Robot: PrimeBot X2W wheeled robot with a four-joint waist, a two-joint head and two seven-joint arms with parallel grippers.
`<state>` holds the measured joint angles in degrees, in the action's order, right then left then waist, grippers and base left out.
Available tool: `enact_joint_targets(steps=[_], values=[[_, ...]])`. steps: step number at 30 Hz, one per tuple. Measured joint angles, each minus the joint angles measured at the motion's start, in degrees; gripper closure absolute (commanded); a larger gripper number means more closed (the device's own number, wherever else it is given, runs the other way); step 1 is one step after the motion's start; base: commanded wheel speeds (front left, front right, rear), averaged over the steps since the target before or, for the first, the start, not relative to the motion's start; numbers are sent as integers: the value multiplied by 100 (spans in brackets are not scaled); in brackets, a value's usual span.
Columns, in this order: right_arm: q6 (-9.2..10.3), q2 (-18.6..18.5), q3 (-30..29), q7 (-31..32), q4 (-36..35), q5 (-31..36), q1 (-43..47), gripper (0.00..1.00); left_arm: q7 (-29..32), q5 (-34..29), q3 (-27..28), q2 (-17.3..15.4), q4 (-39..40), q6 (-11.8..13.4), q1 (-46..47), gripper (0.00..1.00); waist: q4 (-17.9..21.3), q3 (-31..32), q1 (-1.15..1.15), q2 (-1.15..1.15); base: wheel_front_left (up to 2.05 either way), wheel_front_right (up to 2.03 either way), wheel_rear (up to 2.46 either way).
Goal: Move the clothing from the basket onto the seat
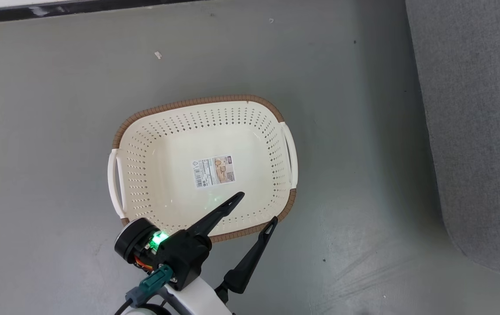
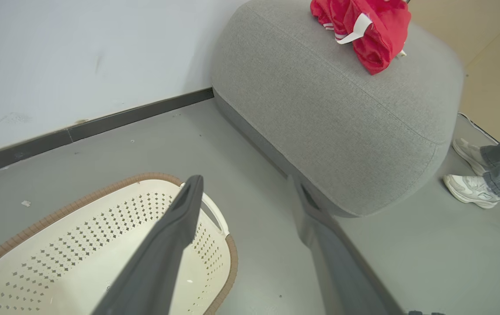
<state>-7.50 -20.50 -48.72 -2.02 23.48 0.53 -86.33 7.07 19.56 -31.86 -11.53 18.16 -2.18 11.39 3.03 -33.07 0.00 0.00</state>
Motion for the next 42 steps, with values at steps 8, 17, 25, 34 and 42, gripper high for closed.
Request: enact_joint_targets(steps=[8,17,25,34,42], values=[[0,24,-116,5,81,180,259,100,103,0,1,-98,37,0,8,0,98,-234,0,0,0,0,0],[0,162,131,-52,151,324,812,100,253,-3,19,-134,163,-9,122,0,261,-531,0,0,0,0,0],[0,524,343,-314,310,310,1421,100,312,-58,100,-182,293,-5,239,0,455,-782,0,0,0,0,0],[-1,820,361,-666,627,613,2147,100,318,-165,280,-253,326,35,381,0,737,-917,0,0,0,0,0],[-2,851,66,-954,880,635,2497,68,180,-162,286,-200,247,34,466,0,891,-786,0,0,0,0,0]])
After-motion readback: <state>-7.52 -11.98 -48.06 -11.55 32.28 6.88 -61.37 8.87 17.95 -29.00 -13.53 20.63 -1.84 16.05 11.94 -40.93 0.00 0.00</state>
